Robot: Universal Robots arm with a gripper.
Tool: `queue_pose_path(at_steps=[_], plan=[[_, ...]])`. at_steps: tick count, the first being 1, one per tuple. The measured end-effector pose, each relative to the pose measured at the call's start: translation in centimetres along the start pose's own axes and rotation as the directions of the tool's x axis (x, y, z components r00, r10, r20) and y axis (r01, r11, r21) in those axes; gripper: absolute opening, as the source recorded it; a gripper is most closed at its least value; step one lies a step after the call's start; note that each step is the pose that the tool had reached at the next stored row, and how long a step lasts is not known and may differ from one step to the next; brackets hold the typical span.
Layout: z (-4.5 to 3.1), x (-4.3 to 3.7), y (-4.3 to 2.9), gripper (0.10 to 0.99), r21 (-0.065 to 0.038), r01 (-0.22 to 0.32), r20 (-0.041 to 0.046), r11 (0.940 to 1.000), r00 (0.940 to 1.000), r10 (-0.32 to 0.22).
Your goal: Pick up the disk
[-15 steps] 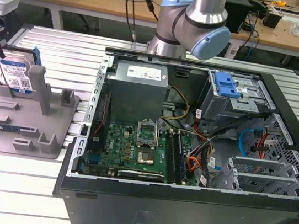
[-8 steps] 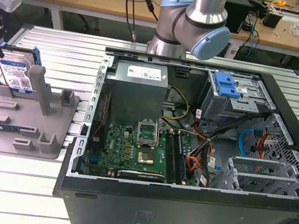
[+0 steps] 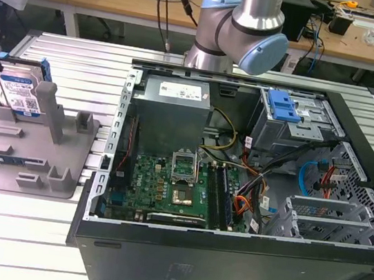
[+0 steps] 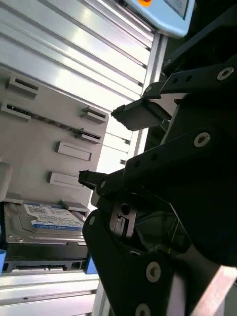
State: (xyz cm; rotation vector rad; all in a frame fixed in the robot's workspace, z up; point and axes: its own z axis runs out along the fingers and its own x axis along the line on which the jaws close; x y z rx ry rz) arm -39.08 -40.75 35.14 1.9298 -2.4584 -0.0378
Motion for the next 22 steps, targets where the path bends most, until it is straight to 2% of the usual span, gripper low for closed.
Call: queue_pose_path(at_steps=[1, 4, 8, 12, 14, 17, 21, 22], plan=[[0.02, 0.00, 0.00, 0.604, 0.011, 0.029, 0.0019, 0.9995, 0.9996, -0.029], [0.01, 0.00, -0.01, 0.604, 0.031, 0.068, 0.0046, 0.9972, 0.9976, -0.069], [0.03, -0.01, -0.02, 0.604, 0.032, 0.089, 0.0042, 0.9956, 0.9961, -0.089], [0.10, -2.74, 0.84, 0.604, 0.032, 0.100, 0.0035, 0.9944, 0.9949, -0.101], [0.12, -3.40, 1.02, 0.604, 0.032, 0.104, 0.0035, 0.9941, 0.9946, -0.104], [0.15, -5.37, 1.57, 0.604, 0.032, 0.111, 0.0034, 0.9933, 0.9938, -0.111], [0.18, -6.75, 1.97, 0.604, 0.032, 0.116, 0.0032, 0.9927, 0.9932, -0.116], [0.20, -7.58, 2.23, 0.604, 0.032, 0.119, 0.0031, 0.9924, 0.9929, -0.119]])
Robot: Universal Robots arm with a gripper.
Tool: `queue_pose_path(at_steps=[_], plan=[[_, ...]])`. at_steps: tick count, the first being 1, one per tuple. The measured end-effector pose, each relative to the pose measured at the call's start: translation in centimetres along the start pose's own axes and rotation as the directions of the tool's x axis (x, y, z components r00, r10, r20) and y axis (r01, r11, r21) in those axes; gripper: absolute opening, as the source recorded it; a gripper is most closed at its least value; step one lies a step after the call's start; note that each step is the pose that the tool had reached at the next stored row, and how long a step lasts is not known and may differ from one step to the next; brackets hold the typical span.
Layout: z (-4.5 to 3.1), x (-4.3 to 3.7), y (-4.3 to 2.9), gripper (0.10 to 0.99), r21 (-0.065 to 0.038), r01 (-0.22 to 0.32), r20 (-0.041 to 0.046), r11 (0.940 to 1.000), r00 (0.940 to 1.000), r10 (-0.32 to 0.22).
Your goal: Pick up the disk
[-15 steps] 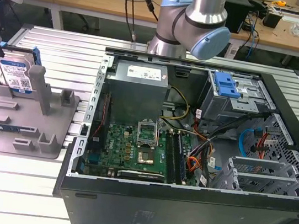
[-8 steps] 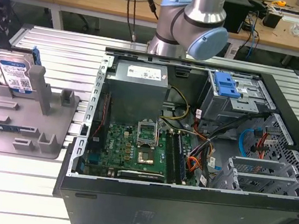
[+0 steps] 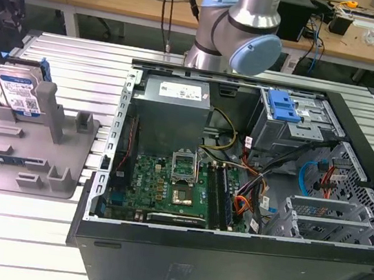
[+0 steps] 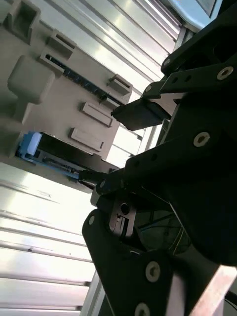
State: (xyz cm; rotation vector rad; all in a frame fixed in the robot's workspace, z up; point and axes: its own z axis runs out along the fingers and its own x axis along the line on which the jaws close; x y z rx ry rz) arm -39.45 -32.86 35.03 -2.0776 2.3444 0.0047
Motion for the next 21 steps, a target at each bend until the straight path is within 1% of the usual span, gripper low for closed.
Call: queue_pose_path(at_steps=[2, 3, 4, 5, 8, 9, 10, 11, 14, 15, 17, 21], plan=[[0.01, -0.71, 0.20, 0.604, 0.000, 0.002, 0.0000, 1.0000, 1.0000, -0.002], [0.04, -1.07, 0.67, 0.604, 0.000, 0.002, 0.0000, 1.0000, 1.0000, -0.002], [0.06, -1.23, 1.34, 0.604, 0.000, 0.003, 0.0000, 1.0000, 1.0000, -0.003], [0.10, -1.23, 1.83, 0.604, 0.000, 0.004, 0.0000, 1.0000, 1.0000, -0.004], [0.28, -1.16, 2.72, 0.604, 0.000, 0.016, 0.0001, 0.9999, 0.9999, -0.016], [0.34, -1.15, 2.86, 0.604, -0.001, 0.020, -0.0005, 0.9998, 0.9998, -0.020], [0.35, -1.15, 2.88, 0.604, -0.003, 0.021, -0.0057, 0.9998, 0.9998, -0.021], [0.35, -1.14, 2.88, 0.604, -0.003, 0.021, -0.0082, 0.9998, 0.9997, -0.021], [0.35, -1.14, 2.89, 0.604, -0.003, 0.021, -0.0083, 0.9998, 0.9997, -0.021], [0.39, -1.18, 3.05, 0.604, -0.003, 0.022, -0.0082, 0.9997, 0.9997, -0.023], [0.56, -1.17, 3.26, 0.604, -0.003, 0.039, -0.0081, 0.9992, 0.9992, -0.039], [0.95, -1.17, 3.29, 0.604, -0.003, 0.054, -0.0080, 0.9985, 0.9985, -0.054]])
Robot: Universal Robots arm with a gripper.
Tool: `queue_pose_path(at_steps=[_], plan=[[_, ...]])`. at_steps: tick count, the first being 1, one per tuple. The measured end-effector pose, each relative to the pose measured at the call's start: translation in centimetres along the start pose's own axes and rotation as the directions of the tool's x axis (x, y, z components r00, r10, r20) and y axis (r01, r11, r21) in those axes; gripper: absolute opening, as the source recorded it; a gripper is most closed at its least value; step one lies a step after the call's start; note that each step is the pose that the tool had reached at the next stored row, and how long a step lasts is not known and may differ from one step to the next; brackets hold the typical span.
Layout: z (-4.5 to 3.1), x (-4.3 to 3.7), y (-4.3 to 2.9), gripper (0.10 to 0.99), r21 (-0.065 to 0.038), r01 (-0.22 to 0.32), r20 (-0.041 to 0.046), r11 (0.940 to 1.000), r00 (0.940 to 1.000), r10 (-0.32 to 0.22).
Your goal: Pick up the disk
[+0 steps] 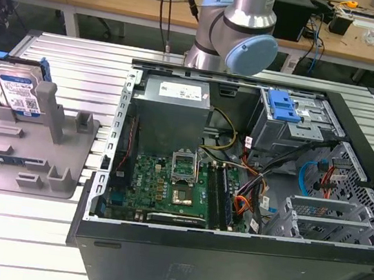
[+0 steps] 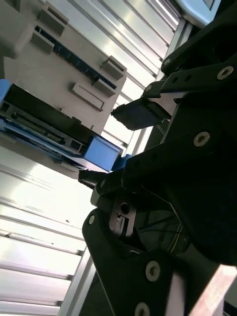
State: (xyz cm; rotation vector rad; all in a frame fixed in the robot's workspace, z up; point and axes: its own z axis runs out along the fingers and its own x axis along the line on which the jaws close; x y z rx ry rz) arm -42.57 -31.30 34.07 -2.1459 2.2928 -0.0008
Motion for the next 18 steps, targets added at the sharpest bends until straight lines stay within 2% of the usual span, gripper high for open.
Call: queue_pose_path(at_steps=[6, 18], plan=[[1.07, 0.00, 0.00, 0.604, 0.000, 0.018, 0.0000, 0.9998, 0.9998, -0.018], [2.34, 0.00, 0.00, 0.604, -0.003, 0.048, -0.0001, 0.9988, 0.9988, -0.048]])
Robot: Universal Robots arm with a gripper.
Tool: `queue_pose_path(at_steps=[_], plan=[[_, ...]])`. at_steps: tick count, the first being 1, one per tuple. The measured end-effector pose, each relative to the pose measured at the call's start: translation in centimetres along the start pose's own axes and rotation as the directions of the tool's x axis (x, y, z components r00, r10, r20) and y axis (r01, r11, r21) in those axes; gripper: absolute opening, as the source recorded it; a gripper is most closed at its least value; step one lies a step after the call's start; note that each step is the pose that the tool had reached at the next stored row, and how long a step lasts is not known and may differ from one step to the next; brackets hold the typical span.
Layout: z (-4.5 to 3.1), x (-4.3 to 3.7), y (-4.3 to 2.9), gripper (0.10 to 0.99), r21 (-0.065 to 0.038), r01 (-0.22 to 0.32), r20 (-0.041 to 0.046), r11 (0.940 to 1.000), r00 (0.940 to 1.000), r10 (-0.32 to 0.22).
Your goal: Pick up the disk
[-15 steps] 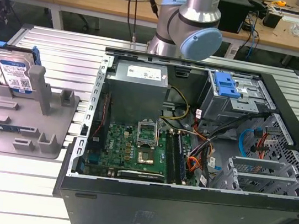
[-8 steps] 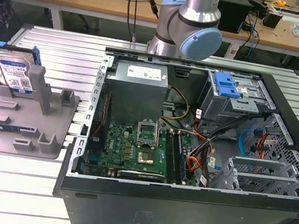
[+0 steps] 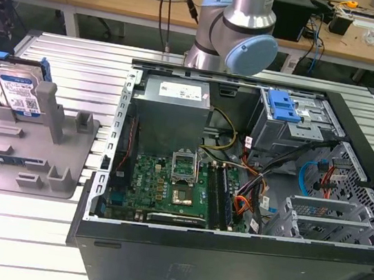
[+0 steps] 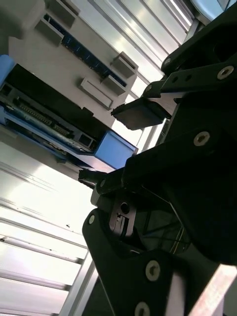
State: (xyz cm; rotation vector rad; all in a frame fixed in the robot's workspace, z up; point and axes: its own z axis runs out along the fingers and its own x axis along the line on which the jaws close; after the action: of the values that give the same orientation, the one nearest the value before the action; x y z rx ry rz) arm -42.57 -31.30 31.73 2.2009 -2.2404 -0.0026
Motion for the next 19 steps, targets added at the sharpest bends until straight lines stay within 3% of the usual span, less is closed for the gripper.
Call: queue_pose_path(at_steps=[8, 10, 19], plan=[[1.12, 0.00, 0.00, 0.604, -0.003, 0.024, 0.0000, 0.9997, 0.9997, -0.024], [1.46, 0.00, 0.00, 0.455, -0.005, 0.032, 0.0000, 0.9995, 0.9995, -0.032], [1.70, 0.00, -0.08, 0.455, -0.006, 0.039, 0.0000, 0.9992, 0.9992, -0.039]])
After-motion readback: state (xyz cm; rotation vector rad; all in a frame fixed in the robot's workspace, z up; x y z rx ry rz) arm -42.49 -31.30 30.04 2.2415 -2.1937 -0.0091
